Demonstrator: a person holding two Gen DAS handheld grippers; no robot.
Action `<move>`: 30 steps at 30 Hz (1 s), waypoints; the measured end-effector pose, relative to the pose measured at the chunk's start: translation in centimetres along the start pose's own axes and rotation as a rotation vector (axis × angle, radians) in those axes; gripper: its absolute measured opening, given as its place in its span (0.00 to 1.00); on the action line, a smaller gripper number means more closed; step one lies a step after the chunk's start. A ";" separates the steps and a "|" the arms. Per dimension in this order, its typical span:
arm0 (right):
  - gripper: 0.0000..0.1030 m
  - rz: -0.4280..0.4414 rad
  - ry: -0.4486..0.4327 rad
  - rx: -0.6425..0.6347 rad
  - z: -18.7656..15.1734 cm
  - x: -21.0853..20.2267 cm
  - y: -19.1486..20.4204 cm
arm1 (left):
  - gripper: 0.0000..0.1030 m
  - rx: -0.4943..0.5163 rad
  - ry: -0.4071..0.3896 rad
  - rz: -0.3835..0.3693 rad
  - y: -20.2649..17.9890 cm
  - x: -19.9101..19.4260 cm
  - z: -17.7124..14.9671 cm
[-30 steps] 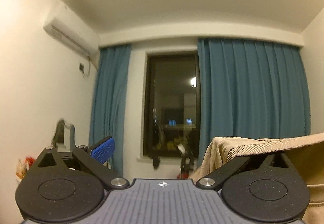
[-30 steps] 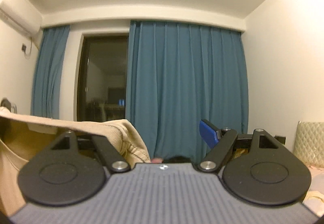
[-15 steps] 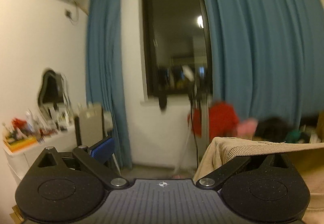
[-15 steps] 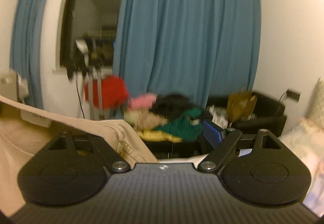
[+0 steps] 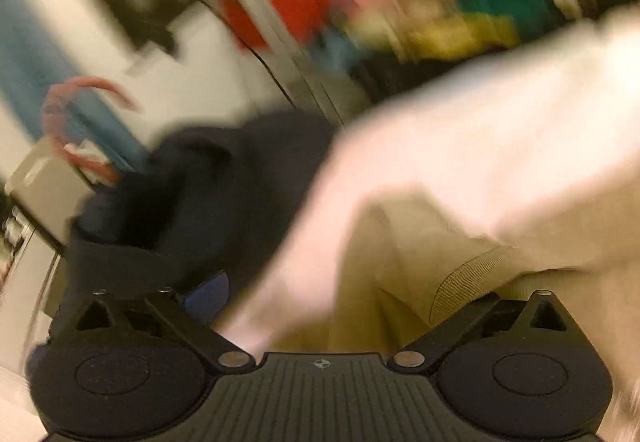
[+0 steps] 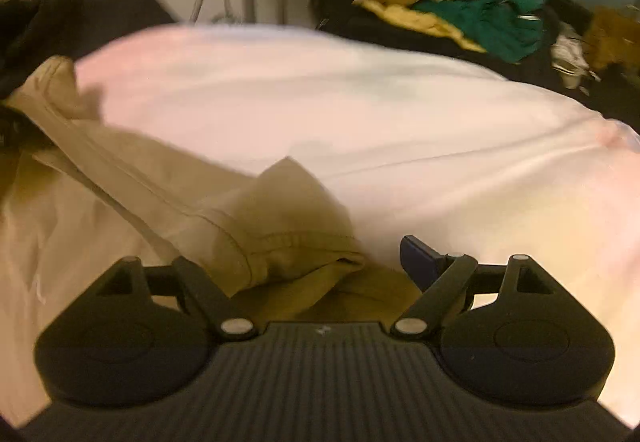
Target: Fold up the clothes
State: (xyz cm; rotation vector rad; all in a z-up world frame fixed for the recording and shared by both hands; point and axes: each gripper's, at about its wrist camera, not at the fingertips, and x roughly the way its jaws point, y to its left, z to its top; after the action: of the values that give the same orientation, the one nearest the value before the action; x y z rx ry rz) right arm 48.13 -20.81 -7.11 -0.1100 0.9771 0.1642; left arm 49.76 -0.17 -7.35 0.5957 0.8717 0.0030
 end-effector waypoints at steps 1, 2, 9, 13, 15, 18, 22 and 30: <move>0.82 0.045 0.004 0.013 0.1 -0.4 0.1 | 0.98 0.031 0.033 -0.018 -0.4 0.0 -0.2; 0.82 0.075 -0.023 0.052 0.1 -1.2 0.1 | 0.98 0.020 0.037 -0.049 -0.3 -0.4 -0.3; 0.82 0.172 -0.255 0.306 -1.3 -7.8 0.1 | 1.00 -0.359 -0.186 -0.260 3.2 -6.6 -1.7; 0.82 0.112 -0.300 0.289 -2.6 -10.8 1.7 | 1.00 -0.370 -0.297 -0.186 2.8 -10.7 -3.5; 0.82 0.113 -0.308 0.295 -3.0 -11.9 2.2 | 1.00 -0.356 -0.339 -0.148 2.3 -12.9 -5.5; 0.82 0.118 -0.314 0.292 -4.3 -14.0 3.1 | 1.00 -0.363 -0.359 -0.116 1.6 -16.4 -9.0; 0.82 0.124 -0.360 0.290 -7.6 -17.4 3.9 | 1.00 -0.457 -0.357 -0.181 2.3 -19.1 -14.4; 0.82 0.131 -0.398 0.410 -20.8 -20.6 5.0 | 0.95 -0.739 -0.173 -0.244 5.0 -18.0 -27.5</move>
State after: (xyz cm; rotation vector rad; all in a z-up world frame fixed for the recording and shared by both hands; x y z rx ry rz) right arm 18.91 -21.17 -1.63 0.3523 0.6041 0.0973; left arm 19.36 13.20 -5.59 -0.2008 0.7034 0.0499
